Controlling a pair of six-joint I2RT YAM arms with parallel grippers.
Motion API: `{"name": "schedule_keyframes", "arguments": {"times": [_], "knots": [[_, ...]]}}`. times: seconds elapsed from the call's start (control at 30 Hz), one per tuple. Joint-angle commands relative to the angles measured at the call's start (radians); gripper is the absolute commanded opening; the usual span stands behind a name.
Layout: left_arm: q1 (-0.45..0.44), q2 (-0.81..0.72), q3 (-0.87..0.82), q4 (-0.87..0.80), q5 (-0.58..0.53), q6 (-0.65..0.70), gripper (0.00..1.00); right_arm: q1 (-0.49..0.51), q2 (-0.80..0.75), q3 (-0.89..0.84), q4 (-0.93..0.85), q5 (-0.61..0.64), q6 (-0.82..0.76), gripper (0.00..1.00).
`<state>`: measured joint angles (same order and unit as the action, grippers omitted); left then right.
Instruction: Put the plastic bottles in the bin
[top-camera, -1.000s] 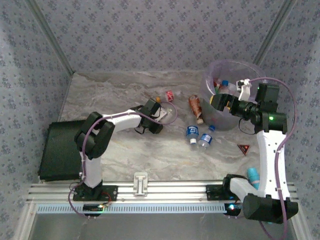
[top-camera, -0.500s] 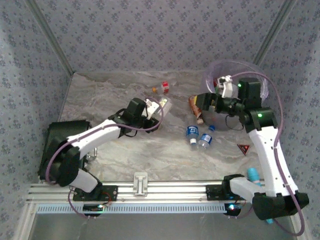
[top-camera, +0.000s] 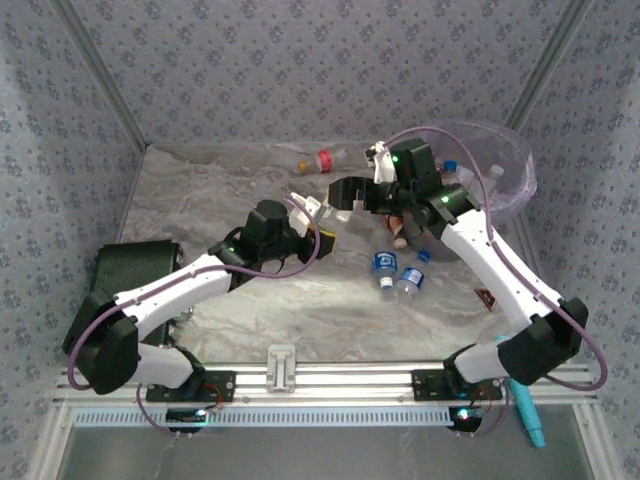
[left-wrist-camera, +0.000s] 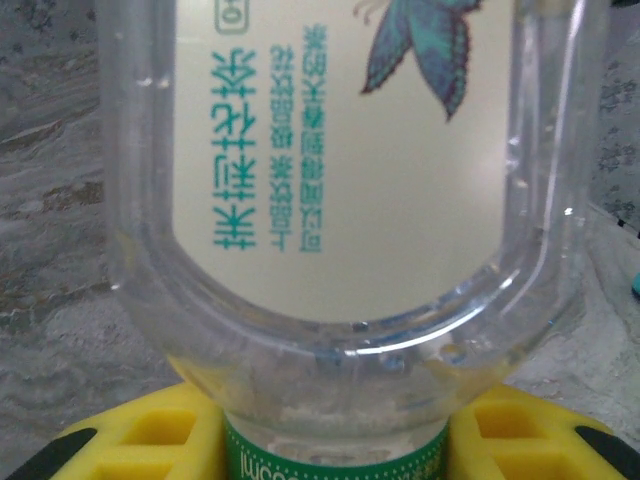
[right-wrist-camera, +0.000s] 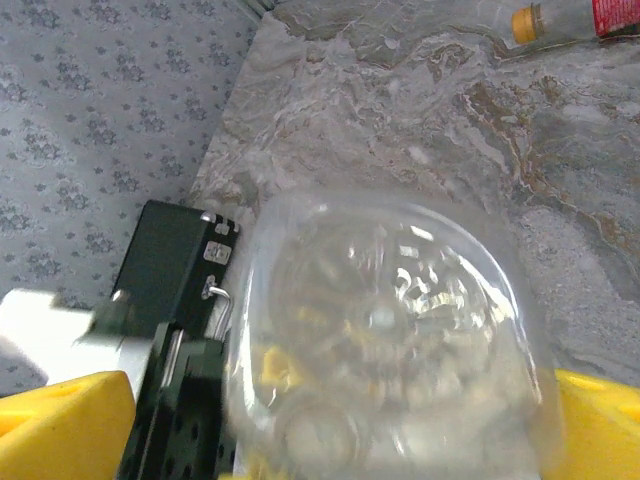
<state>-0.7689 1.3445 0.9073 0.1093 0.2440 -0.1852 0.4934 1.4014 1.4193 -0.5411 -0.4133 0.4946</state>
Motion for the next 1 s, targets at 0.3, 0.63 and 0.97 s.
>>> {"name": "schedule_keyframes", "arguments": {"times": [0.3,0.63,0.97], "knots": [[-0.015,-0.01,0.074,0.044,0.0,0.015,0.34,0.004,0.05,0.059,0.032,0.017,0.039,0.62],[-0.017,-0.041,0.068,0.037,-0.025,0.019,0.96,-0.037,0.028,0.149,-0.025,0.041,-0.017,0.49],[-0.01,-0.155,-0.006,-0.053,-0.164,0.034,1.0,-0.318,-0.071,0.27,-0.038,0.068,-0.066,0.45]]}}
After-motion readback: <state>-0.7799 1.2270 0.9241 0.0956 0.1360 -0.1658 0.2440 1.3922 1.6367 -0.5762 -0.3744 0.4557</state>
